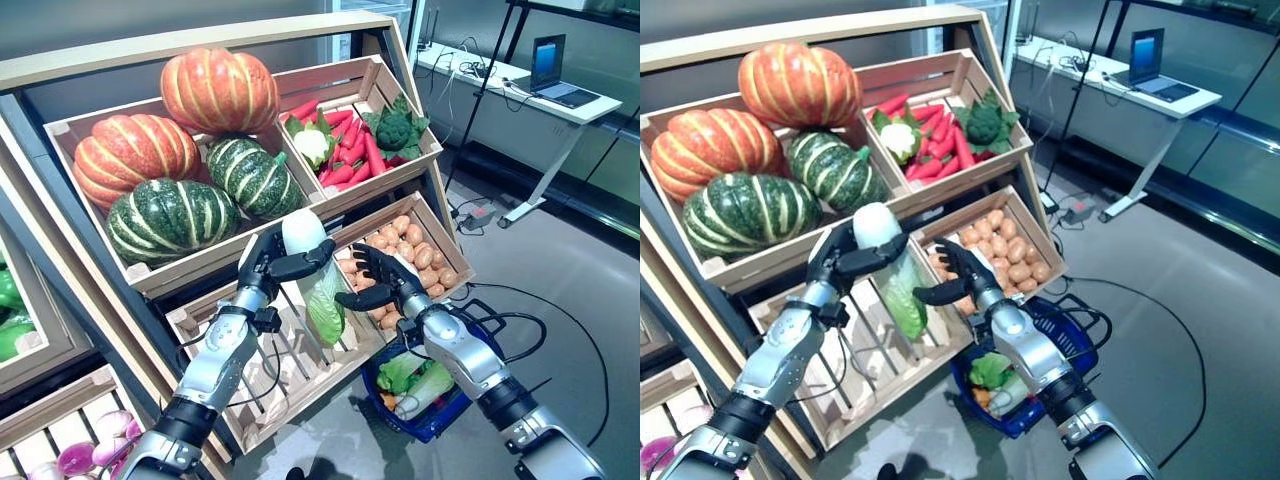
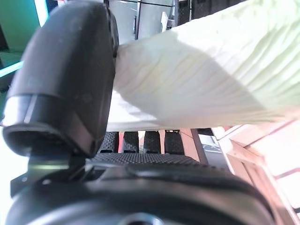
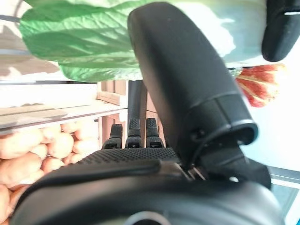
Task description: Put vegetables into the basket
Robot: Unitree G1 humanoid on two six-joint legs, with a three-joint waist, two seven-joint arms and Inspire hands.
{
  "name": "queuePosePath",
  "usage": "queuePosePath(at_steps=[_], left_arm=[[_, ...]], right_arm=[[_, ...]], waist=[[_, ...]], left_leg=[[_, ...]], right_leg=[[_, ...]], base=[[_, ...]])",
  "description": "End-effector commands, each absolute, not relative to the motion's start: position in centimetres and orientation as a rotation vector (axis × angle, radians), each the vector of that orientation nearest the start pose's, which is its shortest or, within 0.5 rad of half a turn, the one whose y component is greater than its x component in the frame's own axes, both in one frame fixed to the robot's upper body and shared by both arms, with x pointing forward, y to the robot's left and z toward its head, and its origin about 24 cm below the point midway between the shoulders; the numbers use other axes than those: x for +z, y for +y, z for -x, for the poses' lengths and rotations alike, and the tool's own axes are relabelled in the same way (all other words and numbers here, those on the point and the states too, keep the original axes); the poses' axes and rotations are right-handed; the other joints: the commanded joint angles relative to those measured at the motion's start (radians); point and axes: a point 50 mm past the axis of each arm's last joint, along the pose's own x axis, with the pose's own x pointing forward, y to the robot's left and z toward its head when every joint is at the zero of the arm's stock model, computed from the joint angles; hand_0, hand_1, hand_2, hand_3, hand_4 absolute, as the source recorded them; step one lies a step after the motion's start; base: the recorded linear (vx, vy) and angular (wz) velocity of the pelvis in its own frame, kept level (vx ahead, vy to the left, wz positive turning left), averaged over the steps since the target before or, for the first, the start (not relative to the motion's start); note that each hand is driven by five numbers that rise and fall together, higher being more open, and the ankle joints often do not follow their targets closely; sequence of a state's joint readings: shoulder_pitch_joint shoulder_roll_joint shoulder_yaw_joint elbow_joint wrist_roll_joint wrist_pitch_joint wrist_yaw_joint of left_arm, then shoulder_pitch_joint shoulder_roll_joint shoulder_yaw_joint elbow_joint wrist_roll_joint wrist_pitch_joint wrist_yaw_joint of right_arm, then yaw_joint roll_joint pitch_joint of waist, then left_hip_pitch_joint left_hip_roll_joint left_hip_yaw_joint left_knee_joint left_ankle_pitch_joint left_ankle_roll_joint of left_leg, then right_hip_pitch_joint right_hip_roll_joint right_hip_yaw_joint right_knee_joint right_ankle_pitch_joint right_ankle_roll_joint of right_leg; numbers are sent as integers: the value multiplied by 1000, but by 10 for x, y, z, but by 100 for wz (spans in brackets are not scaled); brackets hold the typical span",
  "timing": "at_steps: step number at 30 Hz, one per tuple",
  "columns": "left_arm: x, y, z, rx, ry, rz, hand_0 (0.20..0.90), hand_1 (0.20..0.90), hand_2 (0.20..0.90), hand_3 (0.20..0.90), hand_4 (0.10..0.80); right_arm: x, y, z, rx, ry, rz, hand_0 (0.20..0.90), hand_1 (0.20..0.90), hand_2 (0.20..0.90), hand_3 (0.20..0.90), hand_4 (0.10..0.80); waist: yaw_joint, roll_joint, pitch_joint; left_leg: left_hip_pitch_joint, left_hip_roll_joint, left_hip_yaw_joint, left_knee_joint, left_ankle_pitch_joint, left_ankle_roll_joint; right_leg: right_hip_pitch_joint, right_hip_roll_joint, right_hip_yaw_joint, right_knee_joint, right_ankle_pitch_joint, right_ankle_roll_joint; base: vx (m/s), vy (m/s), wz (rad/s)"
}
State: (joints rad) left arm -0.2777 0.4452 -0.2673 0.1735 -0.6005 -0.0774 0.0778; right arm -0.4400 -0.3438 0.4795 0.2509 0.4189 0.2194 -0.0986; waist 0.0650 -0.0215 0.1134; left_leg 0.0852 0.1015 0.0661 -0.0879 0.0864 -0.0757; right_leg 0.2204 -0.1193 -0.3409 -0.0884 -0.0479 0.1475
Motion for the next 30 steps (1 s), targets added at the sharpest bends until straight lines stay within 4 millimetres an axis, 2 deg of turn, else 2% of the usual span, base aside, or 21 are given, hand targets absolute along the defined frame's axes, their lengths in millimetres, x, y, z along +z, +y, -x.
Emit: queuePosePath(at_steps=[1, 4, 7, 11, 15, 17, 18, 24, 27, 30], left_arm=[[153, 94, -298, -602, -376, 265, 300, 300, 300, 300, 400], [154, 92, -299, -619, -375, 267, 300, 300, 300, 300, 400], [153, 90, -299, -664, -363, 291, 300, 300, 300, 300, 400], [150, 87, -299, -734, -327, 357, 300, 300, 300, 300, 400], [148, 84, -297, -819, -290, 440, 300, 300, 300, 300, 400], [145, 78, -293, -905, -259, 502, 300, 300, 300, 300, 400], [142, 72, -289, -980, -231, 562, 300, 300, 300, 300, 400], [130, 60, -276, -1206, -155, 680, 300, 300, 300, 300, 400], [127, 64, -273, -1276, -127, 699, 300, 300, 300, 300, 400], [128, 65, -272, -1310, -115, 723, 300, 300, 300, 300, 400]], right_arm=[[112, -90, -350, 356, 33, 19, 900, 900, 900, 900, 800], [110, -85, -350, 436, 47, -59, 900, 900, 900, 900, 800], [121, -77, -348, 599, -14, -108, 900, 900, 900, 900, 800], [143, -83, -355, 747, -64, -158, 900, 900, 900, 900, 800], [154, -89, -359, 860, -72, -218, 900, 900, 900, 900, 800], [158, -95, -361, 938, -71, -235, 900, 900, 900, 900, 800], [161, -98, -361, 1030, -59, -268, 900, 900, 900, 900, 800], [163, -114, -358, 1266, 1, -407, 900, 900, 900, 900, 800], [152, -128, -352, 1392, 111, -504, 900, 900, 900, 900, 800], [145, -134, -350, 1421, 132, -574, 900, 900, 900, 900, 800]], waist=[[28, -12, -68], [33, -13, -69], [39, -13, -72], [48, -19, -82], [54, -23, -90], [58, -24, -96], [61, -25, -99], [68, -29, -114], [72, -31, -122], [74, -31, -129]], left_leg=[[10, -30, 10, 1, -67, 35], [10, -30, 5, 1, -67, 34], [9, -32, 0, 1, -68, 33], [9, -34, -9, 1, -69, 29], [9, -35, -12, 1, -70, 27], [8, -35, -12, 1, -71, 26], [8, -34, -12, 1, -70, 25], [9, -35, -18, 1, -72, 24], [9, -35, -21, 1, -74, 24], [9, -35, -20, 1, -73, 24]], right_leg=[[-44, -20, 14, 1, 78, -69], [-42, -20, 10, 1, 78, -70], [-41, -21, 4, 1, 77, -70], [-37, -20, -2, 1, 75, -71], [-37, -20, -6, 1, 76, -70], [-38, -21, -8, 1, 75, -70], [-38, -22, -10, 1, 78, -69], [-35, -21, -6, 1, 76, -69], [-35, -23, -5, 1, 76, -65], [-36, -24, -4, 1, 77, -63]], base=[[4, -4, 3], [0, -3, 6], [-2, 2, 9], [12, 0, 10], [9, 0, 6], [4, 7, 3], [0, 0, 0], [0, 0, 0], [0, 0, 0], [0, 0, 0]])
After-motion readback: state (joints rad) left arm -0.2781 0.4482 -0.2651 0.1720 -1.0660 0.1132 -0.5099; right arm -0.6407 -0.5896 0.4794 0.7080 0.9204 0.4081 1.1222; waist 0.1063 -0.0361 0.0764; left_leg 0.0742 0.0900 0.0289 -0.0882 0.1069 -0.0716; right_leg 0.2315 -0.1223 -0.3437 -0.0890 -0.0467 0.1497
